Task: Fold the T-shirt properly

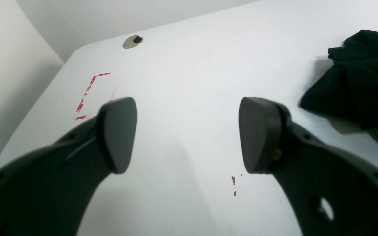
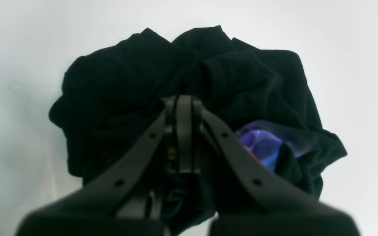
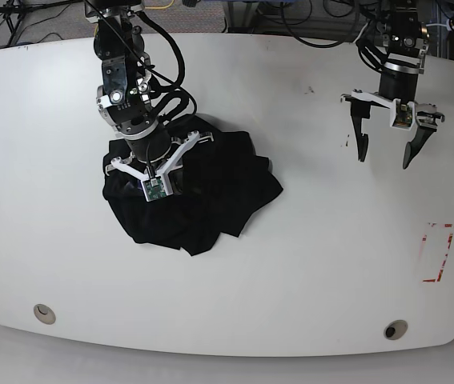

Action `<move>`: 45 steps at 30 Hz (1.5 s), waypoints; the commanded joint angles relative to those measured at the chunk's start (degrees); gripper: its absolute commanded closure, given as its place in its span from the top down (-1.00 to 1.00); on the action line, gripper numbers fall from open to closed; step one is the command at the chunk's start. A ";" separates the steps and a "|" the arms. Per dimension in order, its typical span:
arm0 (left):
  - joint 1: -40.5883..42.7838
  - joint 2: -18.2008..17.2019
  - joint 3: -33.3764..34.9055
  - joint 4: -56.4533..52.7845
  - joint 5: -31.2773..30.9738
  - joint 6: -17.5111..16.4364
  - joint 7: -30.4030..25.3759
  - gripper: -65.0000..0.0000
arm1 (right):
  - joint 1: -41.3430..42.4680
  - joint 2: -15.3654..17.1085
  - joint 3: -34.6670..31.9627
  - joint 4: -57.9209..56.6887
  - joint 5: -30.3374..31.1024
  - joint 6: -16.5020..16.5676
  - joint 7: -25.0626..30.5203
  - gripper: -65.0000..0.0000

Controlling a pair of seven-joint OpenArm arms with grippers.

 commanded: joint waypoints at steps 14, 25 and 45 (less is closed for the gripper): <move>0.19 -0.15 -0.28 1.04 -0.27 0.39 -1.87 0.40 | 2.78 -2.19 -3.44 1.47 0.20 -0.04 1.33 -0.99; 0.44 -0.15 -0.30 0.89 -0.14 0.19 -1.99 0.42 | 3.13 -1.03 -3.32 0.44 0.49 0.35 1.83 -0.20; -0.32 -0.08 -0.38 0.67 -0.09 0.06 -2.01 0.43 | 2.40 2.07 1.59 -0.24 0.85 0.29 3.45 0.10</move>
